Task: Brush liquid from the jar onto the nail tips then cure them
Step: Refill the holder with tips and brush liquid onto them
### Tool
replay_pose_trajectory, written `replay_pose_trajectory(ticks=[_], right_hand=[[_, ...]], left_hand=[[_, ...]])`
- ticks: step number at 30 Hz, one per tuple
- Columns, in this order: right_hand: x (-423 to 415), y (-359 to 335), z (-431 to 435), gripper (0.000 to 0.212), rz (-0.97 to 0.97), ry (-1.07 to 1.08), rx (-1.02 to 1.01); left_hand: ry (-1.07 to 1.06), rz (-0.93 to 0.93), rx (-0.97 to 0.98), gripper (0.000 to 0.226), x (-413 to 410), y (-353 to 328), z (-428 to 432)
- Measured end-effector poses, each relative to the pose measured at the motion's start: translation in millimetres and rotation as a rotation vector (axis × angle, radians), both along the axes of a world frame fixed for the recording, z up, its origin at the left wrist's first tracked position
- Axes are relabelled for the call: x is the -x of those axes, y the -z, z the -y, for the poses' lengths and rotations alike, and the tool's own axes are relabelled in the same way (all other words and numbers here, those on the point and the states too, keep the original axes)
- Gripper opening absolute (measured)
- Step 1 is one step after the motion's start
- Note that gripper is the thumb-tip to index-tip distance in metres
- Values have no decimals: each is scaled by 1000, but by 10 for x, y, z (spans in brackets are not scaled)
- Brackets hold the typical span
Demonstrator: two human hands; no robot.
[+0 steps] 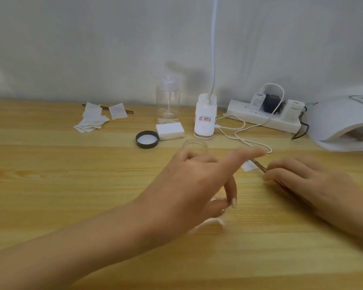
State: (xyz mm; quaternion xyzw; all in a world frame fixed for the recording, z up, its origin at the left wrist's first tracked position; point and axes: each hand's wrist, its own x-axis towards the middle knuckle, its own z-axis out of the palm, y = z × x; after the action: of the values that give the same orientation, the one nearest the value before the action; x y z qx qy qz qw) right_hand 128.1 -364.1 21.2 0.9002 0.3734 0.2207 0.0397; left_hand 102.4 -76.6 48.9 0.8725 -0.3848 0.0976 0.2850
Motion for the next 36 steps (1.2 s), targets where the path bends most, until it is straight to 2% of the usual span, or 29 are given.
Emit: replay_pose_trajectory(ticks=[2, 5, 8, 10, 13, 18, 20, 23, 27, 29, 32, 34, 35, 36], right_hand=[[13, 24, 60, 42, -46, 31, 13], [39, 18, 66, 47, -99, 74, -14], [32, -24, 15, 66, -128, 126, -58], [9, -50, -21, 65, -184, 71, -152], [-14, -84, -136, 62, -424, 18, -377], [-27, -27, -579, 95, -758, -12, -476], [-40, 18, -746, 101, -810, -43, -510], [-21, 47, -905, 102, -827, -95, -591], [86, -3, -841, 102, -799, -61, -667], [165, -71, -620, 100, -727, -31, -699], [308, -150, -103, 95, -605, 55, -766], [401, -155, 303, 90, -552, 118, -851], [437, -148, 511, 87, -527, 146, -898], [461, -132, 720, 82, -499, 172, -943]], left_hand=[[-72, 44, -113, 89, -38, 24, 32], [-147, -14, -107, 87, -89, 63, 12], [-189, -40, -102, 85, -95, 92, 3], [-201, -41, -110, 84, -98, 120, 2], [-213, -16, -116, 82, -119, 166, -10], [-195, -20, -137, 88, -107, 120, -34], [-217, 23, -140, 91, -77, 44, -127], [-255, 31, 12, 92, -72, -64, -375], [-287, 19, 367, 71, -163, -34, -680], [-283, -11, 474, 64, -175, 4, -710], [-225, -7, 479, 58, -124, 113, -624], [-195, -63, 384, 60, -191, 192, -496], [-193, -120, 345, 68, -268, 183, -403], [-100, -250, 290, 82, -256, 216, -312]])
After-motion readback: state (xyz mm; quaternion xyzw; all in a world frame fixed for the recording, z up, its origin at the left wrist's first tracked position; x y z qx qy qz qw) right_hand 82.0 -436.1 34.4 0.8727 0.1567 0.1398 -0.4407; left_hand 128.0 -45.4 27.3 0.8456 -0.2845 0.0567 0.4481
